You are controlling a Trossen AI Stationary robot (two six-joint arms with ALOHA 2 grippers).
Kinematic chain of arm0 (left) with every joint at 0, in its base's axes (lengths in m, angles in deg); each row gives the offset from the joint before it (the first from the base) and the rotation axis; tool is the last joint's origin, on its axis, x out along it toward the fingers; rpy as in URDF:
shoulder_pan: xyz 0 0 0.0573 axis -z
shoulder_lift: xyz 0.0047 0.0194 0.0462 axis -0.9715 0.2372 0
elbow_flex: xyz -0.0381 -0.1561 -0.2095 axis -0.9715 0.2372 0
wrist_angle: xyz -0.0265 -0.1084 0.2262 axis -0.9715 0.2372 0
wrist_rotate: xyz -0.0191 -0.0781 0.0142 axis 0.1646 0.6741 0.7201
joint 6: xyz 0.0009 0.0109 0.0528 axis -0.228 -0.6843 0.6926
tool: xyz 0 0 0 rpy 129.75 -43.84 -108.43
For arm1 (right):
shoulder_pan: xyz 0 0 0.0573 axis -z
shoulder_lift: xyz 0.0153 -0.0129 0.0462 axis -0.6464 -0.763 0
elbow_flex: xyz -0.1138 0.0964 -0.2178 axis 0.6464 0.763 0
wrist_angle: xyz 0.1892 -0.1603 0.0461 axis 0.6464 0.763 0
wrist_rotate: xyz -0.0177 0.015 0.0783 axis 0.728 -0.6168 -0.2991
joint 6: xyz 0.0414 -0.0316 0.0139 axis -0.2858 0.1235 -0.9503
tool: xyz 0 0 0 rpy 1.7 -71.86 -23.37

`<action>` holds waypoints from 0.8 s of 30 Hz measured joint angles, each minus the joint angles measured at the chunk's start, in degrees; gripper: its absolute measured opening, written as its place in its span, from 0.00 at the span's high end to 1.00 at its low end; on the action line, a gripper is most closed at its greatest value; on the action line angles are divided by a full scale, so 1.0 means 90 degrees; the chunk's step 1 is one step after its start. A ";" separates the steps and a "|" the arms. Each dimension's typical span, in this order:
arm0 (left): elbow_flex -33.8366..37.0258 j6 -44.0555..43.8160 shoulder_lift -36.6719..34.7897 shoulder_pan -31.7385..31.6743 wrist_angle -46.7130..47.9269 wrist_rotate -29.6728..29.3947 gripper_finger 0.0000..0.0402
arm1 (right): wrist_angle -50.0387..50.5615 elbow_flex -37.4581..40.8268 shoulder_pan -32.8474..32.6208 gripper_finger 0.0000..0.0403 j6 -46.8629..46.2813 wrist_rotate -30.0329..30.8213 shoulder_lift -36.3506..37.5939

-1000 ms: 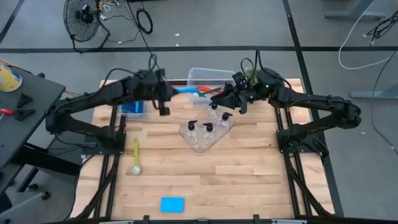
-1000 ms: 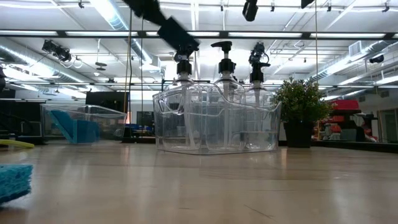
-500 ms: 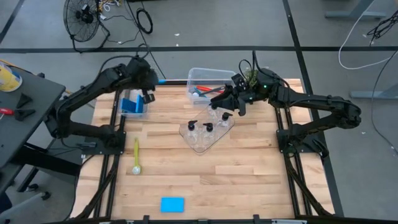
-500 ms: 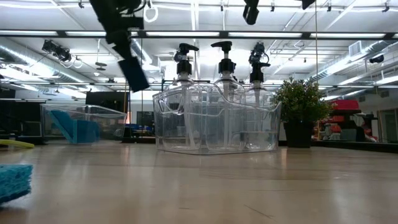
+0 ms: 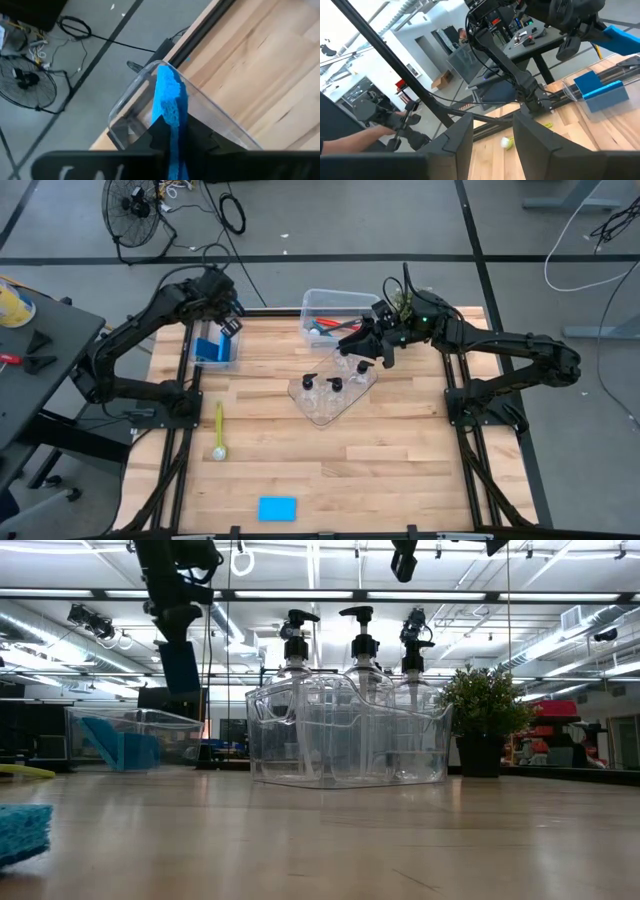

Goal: Pick & Place Kitchen Sink Supplies
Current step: Put the blue sponge wipe into the left transparent bin

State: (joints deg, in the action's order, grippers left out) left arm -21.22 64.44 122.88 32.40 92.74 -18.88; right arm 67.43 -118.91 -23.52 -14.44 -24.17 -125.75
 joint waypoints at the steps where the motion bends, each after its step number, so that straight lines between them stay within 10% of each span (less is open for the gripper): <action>1: 0.0000 -0.0154 0.0000 0.0000 -0.0002 -0.0001 0.89 | 0.0000 0.0000 0.0000 0.65 0.0000 0.0000 0.0000; 24: 0.0000 -0.1383 0.0000 -0.0061 0.0603 0.1490 0.42 | -0.0006 0.0000 0.0000 0.65 0.0003 0.0000 0.0000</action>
State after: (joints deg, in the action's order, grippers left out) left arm -21.22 52.00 122.88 31.86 98.17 -5.47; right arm 67.38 -118.91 -23.52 -14.41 -24.17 -125.75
